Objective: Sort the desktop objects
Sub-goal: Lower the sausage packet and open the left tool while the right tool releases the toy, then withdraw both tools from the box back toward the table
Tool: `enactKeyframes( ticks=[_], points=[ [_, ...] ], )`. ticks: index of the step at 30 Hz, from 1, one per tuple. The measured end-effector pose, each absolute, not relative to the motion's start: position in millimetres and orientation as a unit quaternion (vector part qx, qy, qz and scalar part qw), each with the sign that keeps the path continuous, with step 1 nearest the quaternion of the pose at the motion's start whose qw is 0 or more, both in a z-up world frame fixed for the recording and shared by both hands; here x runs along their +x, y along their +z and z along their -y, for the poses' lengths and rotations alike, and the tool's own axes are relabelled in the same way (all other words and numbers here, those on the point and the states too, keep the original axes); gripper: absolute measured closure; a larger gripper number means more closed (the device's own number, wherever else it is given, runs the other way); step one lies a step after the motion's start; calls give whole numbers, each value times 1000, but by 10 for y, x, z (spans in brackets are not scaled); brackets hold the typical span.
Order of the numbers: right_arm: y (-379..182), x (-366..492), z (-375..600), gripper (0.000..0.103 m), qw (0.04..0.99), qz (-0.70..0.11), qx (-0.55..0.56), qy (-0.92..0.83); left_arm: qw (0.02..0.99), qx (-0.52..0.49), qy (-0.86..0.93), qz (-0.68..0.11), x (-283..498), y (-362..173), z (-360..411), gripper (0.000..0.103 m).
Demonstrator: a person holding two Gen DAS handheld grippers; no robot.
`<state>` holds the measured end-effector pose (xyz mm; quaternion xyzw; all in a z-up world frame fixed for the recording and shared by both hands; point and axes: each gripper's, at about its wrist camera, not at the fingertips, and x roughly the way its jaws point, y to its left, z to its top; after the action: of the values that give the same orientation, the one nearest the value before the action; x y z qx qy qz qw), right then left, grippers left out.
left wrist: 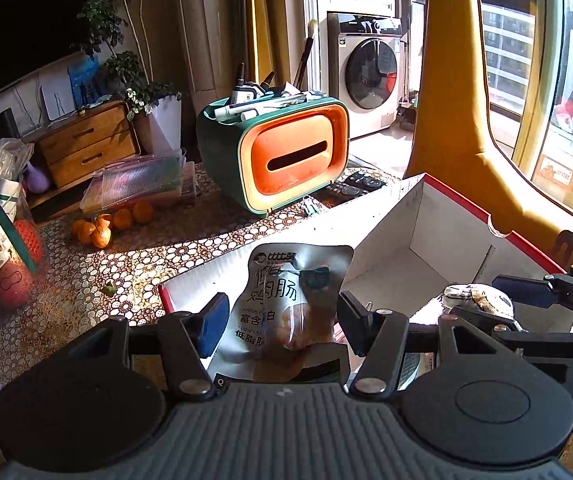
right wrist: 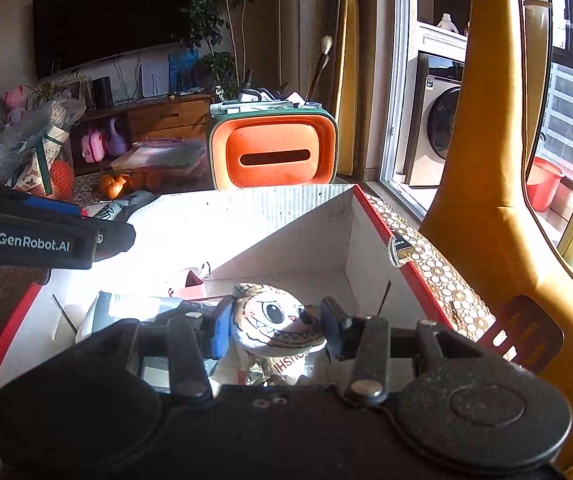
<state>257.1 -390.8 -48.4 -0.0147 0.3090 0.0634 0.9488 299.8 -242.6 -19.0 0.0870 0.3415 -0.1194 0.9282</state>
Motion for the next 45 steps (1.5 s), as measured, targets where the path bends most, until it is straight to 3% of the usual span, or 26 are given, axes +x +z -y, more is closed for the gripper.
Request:
enactKeyframes(
  ticks=[13, 26, 37, 45],
  points=[
    [-524, 3082, 3924, 58, 929, -362, -28, 71, 908, 104, -121, -387, 3236, -379, 2505, 45],
    [-688, 3077, 3852, 58, 917, -388, -60, 74, 881, 116, -132, -439, 3279, -598, 2588, 42],
    [-617, 3018, 3872, 43, 918, -386, -54, 78, 892, 106, -146, -414, 3077, -452, 2530, 42],
    [-461, 2881, 3887, 39, 923, -373, -53, 81, 905, 93, -160, -384, 2838, -216, 2494, 36]
  ],
)
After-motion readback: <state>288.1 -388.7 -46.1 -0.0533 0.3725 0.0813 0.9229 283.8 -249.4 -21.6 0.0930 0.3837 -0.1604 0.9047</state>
